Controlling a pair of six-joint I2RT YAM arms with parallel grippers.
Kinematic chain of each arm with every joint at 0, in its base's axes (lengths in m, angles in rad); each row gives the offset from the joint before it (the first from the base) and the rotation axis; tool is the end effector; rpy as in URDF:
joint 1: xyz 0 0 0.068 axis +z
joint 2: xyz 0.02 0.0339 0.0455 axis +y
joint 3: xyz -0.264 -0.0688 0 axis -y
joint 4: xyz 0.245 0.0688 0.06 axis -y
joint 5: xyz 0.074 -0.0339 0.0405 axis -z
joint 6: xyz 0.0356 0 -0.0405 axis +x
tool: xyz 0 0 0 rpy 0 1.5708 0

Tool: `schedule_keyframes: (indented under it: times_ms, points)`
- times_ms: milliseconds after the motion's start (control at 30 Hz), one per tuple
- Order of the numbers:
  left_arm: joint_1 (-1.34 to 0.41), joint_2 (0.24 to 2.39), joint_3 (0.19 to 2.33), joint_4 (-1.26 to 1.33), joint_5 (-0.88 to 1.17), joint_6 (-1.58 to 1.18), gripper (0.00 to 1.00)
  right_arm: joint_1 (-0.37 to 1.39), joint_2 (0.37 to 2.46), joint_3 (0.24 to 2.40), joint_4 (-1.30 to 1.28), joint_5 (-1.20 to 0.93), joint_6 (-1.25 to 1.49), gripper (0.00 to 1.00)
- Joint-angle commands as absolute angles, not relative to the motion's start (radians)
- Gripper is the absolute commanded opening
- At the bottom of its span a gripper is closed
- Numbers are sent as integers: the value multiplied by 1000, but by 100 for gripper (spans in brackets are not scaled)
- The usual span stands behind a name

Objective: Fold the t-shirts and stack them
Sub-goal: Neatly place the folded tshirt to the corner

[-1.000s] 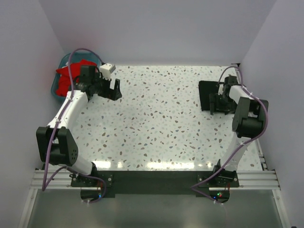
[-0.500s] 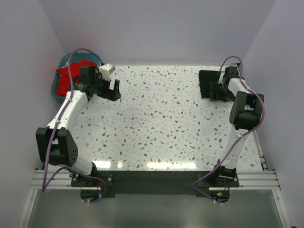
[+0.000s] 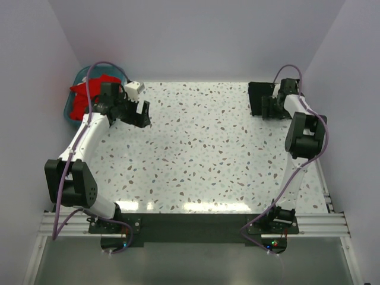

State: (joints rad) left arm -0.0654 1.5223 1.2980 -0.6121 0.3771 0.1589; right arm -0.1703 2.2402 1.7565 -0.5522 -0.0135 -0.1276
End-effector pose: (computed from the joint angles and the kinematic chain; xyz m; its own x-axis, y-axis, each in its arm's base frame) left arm 0.3296 -0.0347 0.3017 -0.6827 0.1921 -0.7049 0.4203 0.8925 -0.1638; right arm 0.4776 -0.0816 0.1654 -0.8617 0.0191 -0.5071 0.0535 0.9971 -0.0533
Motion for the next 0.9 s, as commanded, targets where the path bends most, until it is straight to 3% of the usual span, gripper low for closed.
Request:
schedule_keyframes:
  times_ms: [0, 267, 533, 867]
  points:
    - [-60, 1522, 1339, -612, 373, 178, 100, -175, 2303, 1785, -511, 49, -192, 90]
    - [-60, 1520, 1341, -612, 374, 181, 100, -173, 2326, 1845, -525, 31, -193, 91]
    - [-60, 1546, 1391, -574, 402, 183, 100, -173, 2160, 1873, -606, -61, -173, 92]
    - [-60, 1776, 1742, -673, 552, 127, 100, -123, 1901, 2019, -877, -196, -245, 93]
